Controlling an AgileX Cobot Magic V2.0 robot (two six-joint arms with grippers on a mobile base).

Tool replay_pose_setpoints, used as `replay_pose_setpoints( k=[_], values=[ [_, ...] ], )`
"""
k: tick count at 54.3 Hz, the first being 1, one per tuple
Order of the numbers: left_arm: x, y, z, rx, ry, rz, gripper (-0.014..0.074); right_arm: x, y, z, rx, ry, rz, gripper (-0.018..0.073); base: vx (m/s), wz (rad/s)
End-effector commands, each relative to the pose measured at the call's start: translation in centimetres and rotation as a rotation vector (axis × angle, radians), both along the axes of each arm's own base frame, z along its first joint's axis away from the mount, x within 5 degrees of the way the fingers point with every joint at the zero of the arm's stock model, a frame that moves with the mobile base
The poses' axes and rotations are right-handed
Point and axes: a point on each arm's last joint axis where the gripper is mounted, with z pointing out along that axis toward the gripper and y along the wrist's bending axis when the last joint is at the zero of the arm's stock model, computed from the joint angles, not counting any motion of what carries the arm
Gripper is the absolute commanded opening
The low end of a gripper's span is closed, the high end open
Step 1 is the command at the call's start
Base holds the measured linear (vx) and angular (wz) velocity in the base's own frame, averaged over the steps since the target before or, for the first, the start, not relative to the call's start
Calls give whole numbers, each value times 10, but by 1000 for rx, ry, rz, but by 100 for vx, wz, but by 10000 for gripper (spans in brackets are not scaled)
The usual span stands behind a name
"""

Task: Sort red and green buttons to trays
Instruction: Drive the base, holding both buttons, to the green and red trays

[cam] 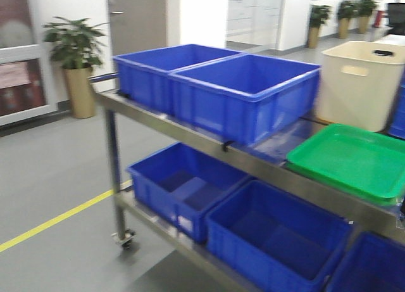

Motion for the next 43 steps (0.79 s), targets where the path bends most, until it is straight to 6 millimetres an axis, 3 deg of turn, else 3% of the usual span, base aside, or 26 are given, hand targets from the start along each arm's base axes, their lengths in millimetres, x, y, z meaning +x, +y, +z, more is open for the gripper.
replay_pose_setpoints(
  k=[1, 43],
  values=[
    [-2, 0, 19, -34, -118, -4, -6, -1, 4, 14, 3, -73, 45, -6, 34, -61],
    [-2, 0, 19, -34, -118, -4, -6, -1, 4, 14, 3, -73, 45, -6, 31, -52]
  ],
)
